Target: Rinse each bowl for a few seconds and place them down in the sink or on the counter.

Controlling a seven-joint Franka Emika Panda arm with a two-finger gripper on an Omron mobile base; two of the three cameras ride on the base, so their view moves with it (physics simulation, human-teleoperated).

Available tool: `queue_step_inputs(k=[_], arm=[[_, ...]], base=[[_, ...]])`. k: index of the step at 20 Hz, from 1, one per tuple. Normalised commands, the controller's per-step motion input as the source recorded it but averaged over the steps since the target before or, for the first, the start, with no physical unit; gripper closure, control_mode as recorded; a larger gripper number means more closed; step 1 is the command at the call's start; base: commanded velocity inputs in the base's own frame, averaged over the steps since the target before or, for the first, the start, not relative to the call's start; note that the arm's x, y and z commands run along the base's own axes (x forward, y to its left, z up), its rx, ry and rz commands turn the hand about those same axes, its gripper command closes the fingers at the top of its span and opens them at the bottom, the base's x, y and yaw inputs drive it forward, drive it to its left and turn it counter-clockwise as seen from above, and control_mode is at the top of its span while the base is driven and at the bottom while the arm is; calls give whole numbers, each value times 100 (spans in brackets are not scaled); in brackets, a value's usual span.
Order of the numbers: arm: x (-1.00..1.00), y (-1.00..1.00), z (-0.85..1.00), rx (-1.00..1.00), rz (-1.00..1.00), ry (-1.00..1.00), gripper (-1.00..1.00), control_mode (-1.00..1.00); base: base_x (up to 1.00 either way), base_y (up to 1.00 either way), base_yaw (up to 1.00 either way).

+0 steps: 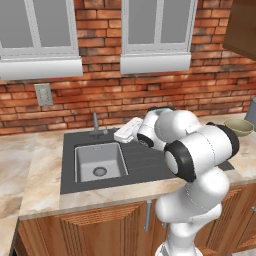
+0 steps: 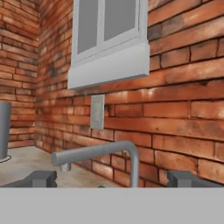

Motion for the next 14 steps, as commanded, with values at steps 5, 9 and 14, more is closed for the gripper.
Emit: queue_step_inputs(k=[5,9,14], arm=[[35,2,-10,0,-3,1,-100,-100],[35,0,-11,0,-2,1,-100,-100],[33,0,-19,0,-2,0,-100,-100]], base=[[0,0,0],[0,0,0],[0,0,0]])
